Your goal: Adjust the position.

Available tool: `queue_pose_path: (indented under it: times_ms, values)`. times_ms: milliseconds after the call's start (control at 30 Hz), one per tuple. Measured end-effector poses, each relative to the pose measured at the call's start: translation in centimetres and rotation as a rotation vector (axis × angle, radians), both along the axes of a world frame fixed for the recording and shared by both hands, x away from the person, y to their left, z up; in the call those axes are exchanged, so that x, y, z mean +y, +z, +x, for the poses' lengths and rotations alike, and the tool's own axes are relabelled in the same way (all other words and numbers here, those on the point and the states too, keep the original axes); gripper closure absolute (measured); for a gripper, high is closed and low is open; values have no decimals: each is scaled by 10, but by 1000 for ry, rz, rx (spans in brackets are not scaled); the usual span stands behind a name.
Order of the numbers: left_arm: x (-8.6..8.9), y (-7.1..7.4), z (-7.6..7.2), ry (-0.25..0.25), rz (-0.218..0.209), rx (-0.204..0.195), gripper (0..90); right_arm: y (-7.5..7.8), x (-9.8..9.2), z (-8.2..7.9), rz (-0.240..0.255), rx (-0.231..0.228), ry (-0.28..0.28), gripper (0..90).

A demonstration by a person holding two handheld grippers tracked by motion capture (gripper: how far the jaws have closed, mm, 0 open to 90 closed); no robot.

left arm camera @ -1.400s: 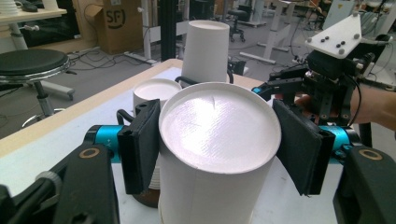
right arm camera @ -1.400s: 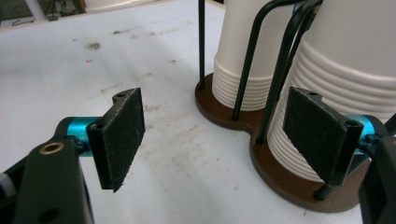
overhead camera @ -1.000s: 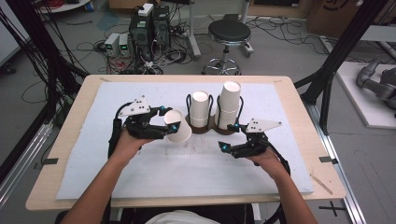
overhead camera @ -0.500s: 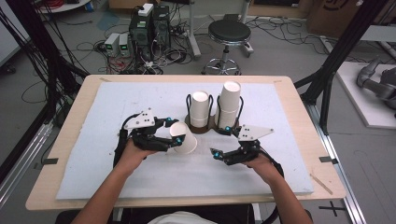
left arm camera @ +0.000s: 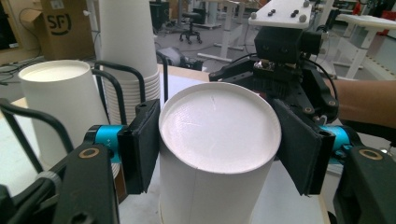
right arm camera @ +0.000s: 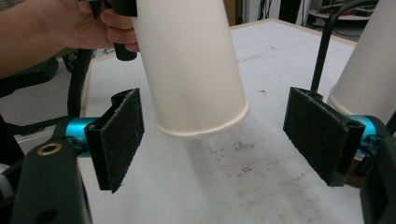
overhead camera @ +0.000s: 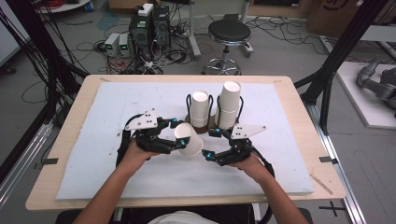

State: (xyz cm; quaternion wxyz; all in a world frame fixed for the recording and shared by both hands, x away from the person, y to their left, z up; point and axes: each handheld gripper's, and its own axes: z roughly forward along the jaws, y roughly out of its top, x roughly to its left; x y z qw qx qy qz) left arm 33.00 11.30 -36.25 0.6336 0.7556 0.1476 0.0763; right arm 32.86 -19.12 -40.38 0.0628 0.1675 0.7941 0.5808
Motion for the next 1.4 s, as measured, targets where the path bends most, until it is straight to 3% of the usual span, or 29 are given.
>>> queue_pose_path:
  times_ms: [200,867,900,1033,1400]
  values:
    - [-9,-3,0,-4,23,10,353,0,4,-1,-7,-15,10,207]
    - [-14,-3,-5,-50,-32,30,354,-7,30,0,-10,-22,64,208]
    - [-15,-3,-5,-52,-31,32,354,-7,31,0,-15,-41,66,261]
    - [-15,-4,-5,-46,-28,36,350,-6,29,0,-34,-61,86,306]
    - [-15,-2,-6,-87,22,15,244,-5,27,-1,-83,-81,129,338]
